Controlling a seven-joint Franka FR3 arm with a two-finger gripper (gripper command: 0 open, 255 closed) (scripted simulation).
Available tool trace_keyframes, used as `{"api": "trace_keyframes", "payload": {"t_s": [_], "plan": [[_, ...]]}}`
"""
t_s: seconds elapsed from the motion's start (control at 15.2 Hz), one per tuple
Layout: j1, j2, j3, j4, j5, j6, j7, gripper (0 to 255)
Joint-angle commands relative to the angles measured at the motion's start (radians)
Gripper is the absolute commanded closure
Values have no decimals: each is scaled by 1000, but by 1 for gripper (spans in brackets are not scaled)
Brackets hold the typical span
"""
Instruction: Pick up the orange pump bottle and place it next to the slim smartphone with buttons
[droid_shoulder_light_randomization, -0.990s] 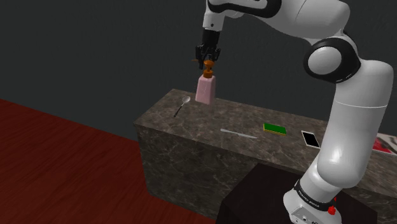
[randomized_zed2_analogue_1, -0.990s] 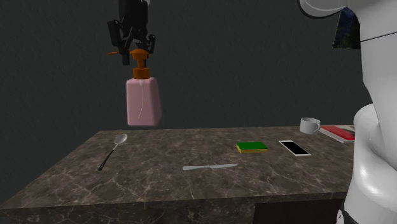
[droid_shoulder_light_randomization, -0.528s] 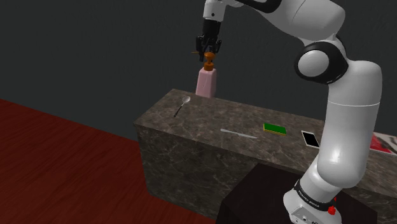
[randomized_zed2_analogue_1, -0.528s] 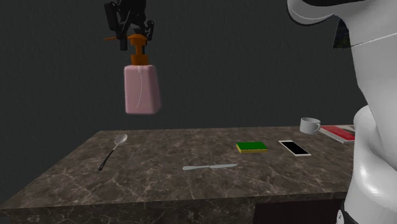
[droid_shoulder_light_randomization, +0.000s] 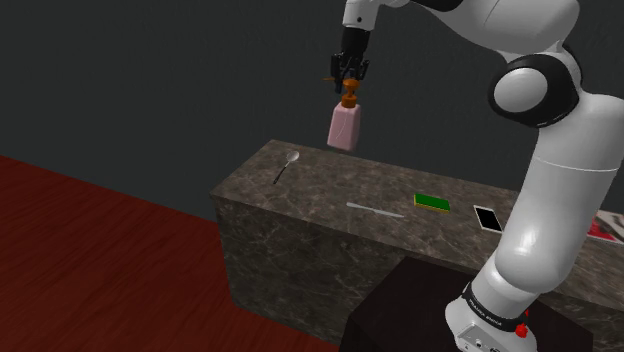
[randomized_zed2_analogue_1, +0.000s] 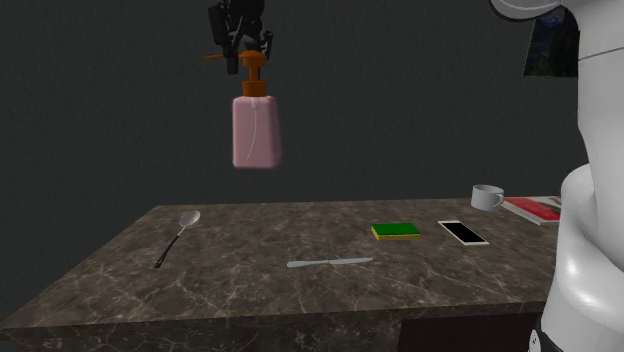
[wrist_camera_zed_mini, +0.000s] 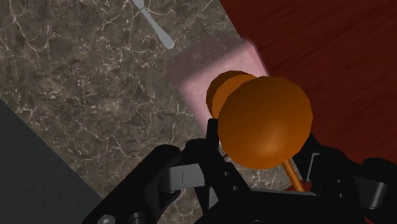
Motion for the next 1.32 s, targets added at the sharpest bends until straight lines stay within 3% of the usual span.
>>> {"api": "trace_keyframes", "payload": {"t_s": [0.0,0.59,1.25], "plan": [[-26,-51,-17,-69,1,12,-45,255],[-133,-203,-107,-258,-15,22,-250,255],[-248,-259,-229,-316,-48,-3,-491,255]]}}
